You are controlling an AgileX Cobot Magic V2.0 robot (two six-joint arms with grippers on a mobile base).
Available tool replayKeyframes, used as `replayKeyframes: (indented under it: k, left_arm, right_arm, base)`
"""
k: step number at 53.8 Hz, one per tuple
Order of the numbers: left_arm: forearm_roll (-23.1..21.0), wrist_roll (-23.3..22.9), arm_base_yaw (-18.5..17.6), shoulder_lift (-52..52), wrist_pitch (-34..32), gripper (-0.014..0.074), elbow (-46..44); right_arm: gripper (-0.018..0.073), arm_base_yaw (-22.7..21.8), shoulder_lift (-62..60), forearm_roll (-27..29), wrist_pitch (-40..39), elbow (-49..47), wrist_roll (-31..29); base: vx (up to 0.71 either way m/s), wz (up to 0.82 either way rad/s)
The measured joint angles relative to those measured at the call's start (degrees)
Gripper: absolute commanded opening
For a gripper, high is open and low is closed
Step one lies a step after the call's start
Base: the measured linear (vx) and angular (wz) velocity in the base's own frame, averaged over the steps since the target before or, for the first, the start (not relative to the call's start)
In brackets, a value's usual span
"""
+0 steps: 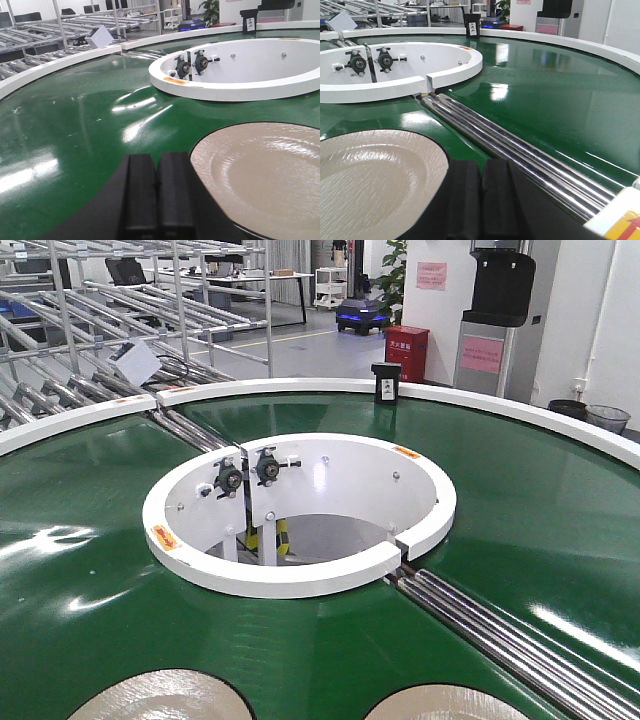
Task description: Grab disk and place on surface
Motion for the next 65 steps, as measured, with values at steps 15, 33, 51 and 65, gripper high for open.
replayKeyframes:
  k: [15, 33, 51, 65]
  left_arm:
    - [0.00, 0.00, 0.00, 0.00, 0.00, 0.0001, 0.00]
    - [0.00, 0.00, 0.00, 0.00, -0.05, 0.0001, 0.00]
    - [-0.79, -3.35, 0.00, 0.00, -17.17, 0.0001, -1.32]
    - [-0.62, 0.21, 0.00, 10.62, -11.65, 0.0001, -27.61]
  right_arm:
    - [-0.0006, 0.00, 0.00, 0.00, 0.00, 0.00, 0.00]
    - [-0.0006, 0.00, 0.00, 0.00, -0.13, 0.00, 0.00]
    - [-0.0006, 0.00, 0.00, 4.48, -18.70, -1.16, 0.87]
    - [-0.0006, 0.00, 10.12, 1.04, -9.21, -28.57, -6.72]
  base:
    - [0.00, 0.00]
    - [0.00, 0.00]
    - [0.00, 0.00]
    - [0.00, 0.00]
